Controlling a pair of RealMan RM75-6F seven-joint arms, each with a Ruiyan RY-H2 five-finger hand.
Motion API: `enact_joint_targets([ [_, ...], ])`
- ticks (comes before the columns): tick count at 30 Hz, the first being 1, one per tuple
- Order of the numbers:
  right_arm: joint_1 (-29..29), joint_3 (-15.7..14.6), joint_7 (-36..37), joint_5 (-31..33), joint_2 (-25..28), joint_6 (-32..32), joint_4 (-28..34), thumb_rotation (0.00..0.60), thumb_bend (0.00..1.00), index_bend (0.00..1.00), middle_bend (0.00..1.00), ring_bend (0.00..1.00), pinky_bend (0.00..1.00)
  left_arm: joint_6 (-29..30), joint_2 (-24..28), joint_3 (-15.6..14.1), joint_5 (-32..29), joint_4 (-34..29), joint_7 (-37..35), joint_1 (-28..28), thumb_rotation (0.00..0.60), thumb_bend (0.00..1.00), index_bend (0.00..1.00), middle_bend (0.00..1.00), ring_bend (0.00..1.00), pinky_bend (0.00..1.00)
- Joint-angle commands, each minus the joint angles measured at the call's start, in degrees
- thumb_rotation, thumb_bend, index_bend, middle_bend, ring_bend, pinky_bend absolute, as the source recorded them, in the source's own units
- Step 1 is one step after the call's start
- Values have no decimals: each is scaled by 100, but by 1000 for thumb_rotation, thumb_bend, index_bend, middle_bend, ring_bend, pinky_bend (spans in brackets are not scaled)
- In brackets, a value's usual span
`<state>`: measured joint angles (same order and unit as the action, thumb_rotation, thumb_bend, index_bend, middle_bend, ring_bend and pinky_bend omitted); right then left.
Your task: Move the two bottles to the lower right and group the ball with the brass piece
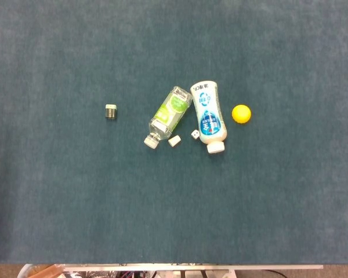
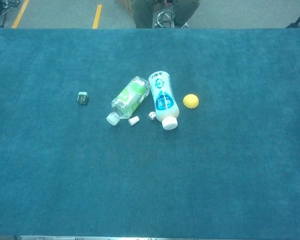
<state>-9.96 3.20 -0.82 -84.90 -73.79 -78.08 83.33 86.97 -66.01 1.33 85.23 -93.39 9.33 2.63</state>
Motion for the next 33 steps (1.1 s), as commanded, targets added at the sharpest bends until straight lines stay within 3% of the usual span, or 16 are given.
enact_joint_targets([
  [1, -38, 25, 47, -13, -36, 18, -40, 600, 9, 576, 385, 287, 276, -16, 6, 12, -18, 15, -21, 5, 600, 18, 303, 166, 149, 406],
  [5, -157, 51, 143, -126, -85, 73, -83, 600, 9, 576, 385, 287, 278, -6, 23, 20, 1, 2, -57, 9, 600, 18, 303, 166, 149, 406],
  [11, -479, 147, 396, -341, -100, 262, -125, 600, 9, 576, 385, 287, 363, 30, 77, 53, -63, -60, -127, -24, 600, 19, 303, 166, 149, 406],
  [18, -1001, 226, 607, -733, -168, 535, -349, 600, 10, 575, 385, 287, 368, 68, 61, 28, -59, -59, -129, -68, 600, 19, 303, 166, 149, 406],
  [25, -1741, 368, 891, -1213, -507, 754, -935, 600, 11, 576, 385, 261, 297, 168, 13, 16, -17, 14, -278, -134, 600, 19, 303, 166, 149, 407],
  [33, -2663, 313, 1234, -1799, -1083, 1006, -1844, 600, 11, 576, 331, 203, 316, 240, -27, -13, 16, 183, -563, -214, 600, 19, 303, 167, 149, 407],
])
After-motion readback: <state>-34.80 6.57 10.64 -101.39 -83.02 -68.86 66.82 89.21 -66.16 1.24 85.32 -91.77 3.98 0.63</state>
